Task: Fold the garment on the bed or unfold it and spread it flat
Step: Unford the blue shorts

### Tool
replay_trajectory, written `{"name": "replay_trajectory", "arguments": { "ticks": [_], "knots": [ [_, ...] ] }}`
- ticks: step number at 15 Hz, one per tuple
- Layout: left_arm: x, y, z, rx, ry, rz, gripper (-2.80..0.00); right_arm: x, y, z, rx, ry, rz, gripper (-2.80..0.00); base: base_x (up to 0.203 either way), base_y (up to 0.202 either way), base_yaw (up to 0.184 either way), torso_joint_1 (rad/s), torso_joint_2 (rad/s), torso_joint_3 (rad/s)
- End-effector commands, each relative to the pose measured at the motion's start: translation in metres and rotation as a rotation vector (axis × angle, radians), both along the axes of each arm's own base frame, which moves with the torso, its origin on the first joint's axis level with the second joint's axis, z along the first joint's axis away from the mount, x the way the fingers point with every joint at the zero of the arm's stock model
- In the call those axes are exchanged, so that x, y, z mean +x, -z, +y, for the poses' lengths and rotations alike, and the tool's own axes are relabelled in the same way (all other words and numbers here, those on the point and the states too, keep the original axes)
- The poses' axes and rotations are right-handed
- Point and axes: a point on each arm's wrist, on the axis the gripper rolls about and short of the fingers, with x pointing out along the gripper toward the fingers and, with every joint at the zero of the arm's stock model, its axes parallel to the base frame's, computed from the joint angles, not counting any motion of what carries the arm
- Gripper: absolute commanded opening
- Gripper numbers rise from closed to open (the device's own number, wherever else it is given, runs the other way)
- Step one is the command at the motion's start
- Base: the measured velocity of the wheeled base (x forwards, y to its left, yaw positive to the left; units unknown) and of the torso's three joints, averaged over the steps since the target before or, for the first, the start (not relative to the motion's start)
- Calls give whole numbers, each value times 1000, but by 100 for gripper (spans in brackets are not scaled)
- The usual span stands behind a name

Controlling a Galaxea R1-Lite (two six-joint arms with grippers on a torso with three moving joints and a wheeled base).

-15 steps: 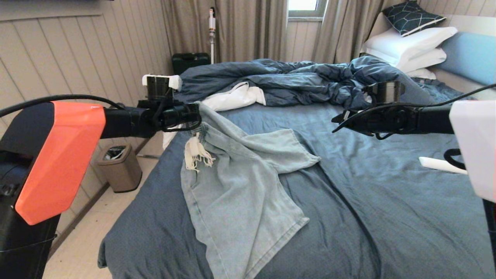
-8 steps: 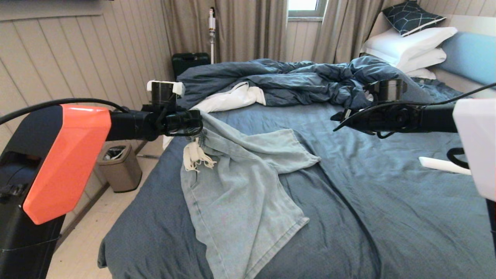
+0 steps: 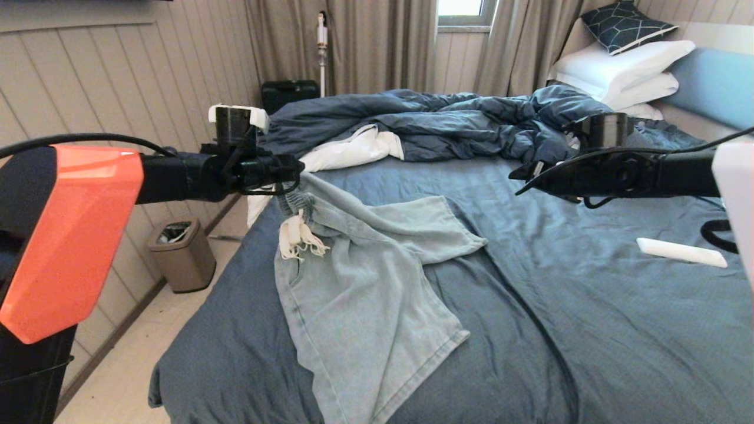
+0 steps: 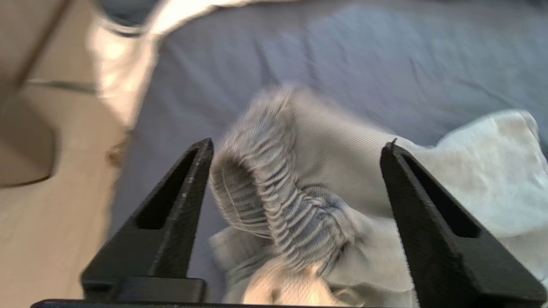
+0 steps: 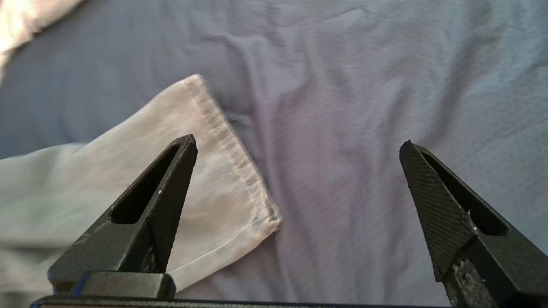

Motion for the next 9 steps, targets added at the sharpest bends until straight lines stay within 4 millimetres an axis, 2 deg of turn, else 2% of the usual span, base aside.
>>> {"name": "replay_trajectory", "arguments": {
  "ticks": [1, 2, 6, 8, 9],
  "knots": [
    [-18, -34, 12, -13, -25, -34, 0, -17, -23, 4, 6, -7, -30, 0, 0, 0, 0, 0, 0, 0],
    [-27, -45, 18, -15, -36, -20, 0, -26, -30, 6, 13, -9, -19, 0, 0, 0, 0, 0, 0, 0],
    [-48, -54, 27, -31, -79, 52, 0, -53, -39, 15, 53, -17, 52, 0, 0, 0, 0, 0, 0, 0],
    [-71, -61, 33, -28, -82, 111, 0, -74, -38, 26, 64, -59, 96, 0, 0, 0, 0, 0, 0, 0],
    [-86, -61, 37, -26, -79, 154, -280, -85, -36, 32, 71, -90, 121, 0, 0, 0, 0, 0, 0, 0]
  ]
}}
